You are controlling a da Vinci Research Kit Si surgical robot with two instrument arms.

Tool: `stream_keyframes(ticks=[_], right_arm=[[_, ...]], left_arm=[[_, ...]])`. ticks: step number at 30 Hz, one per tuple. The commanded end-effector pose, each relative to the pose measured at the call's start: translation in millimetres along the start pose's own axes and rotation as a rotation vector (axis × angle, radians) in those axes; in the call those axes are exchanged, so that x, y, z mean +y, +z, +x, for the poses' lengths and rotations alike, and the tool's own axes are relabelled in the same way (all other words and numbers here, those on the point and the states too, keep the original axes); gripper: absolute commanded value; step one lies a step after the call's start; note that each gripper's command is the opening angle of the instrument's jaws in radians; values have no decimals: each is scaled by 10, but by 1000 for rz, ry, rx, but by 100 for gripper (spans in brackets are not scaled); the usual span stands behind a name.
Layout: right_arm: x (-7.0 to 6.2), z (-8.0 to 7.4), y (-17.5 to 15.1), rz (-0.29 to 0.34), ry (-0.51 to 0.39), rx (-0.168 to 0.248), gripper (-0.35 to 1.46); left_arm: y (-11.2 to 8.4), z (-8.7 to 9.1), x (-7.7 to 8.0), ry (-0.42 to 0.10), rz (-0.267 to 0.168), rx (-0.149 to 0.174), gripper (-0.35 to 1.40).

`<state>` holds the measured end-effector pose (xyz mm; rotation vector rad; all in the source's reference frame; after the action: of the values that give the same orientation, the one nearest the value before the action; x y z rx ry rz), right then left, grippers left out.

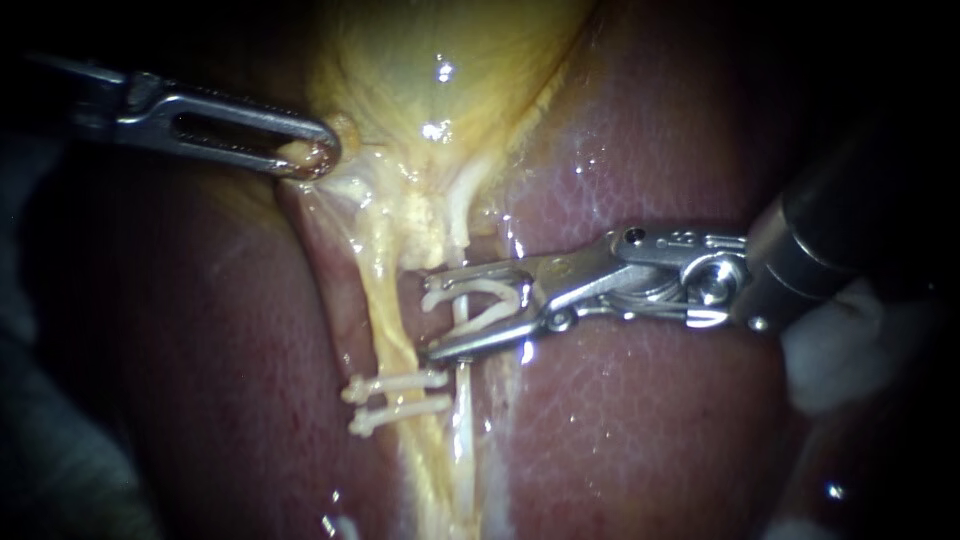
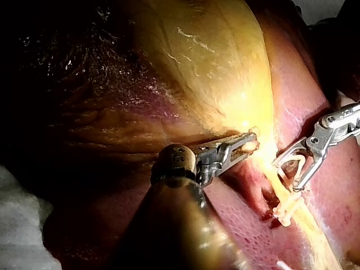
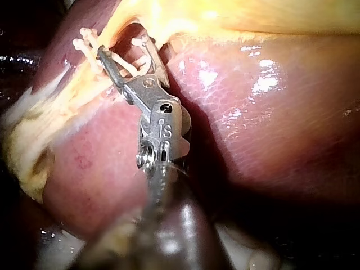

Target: Clipping third clip left tube

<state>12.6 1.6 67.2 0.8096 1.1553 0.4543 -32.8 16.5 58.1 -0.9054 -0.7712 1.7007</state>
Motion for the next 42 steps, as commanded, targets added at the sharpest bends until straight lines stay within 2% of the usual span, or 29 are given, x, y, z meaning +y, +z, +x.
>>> stream_keyframes(ticks=[1, 8, 18, 29, 42], right_arm=[[0, 0, 1, 1, 6, 3, 44], [0, 2, 8, 9, 51, 29, 42], [0, 6, 33, 21, 64, 49, 42], [-1, 1, 58, 85, 76, 29, 42], [-6, 10, 67, 109, 100, 81, 42]], left_arm=[[0, 0, 0, 0, 0, 0, -35], [0, 0, 0, 0, 0, 0, -35], [0, 0, 0, 0, 0, 0, -35], [0, 0, 0, 0, 1, 1, -35], [-1, 0, -1, -1, 1, 1, -35]])
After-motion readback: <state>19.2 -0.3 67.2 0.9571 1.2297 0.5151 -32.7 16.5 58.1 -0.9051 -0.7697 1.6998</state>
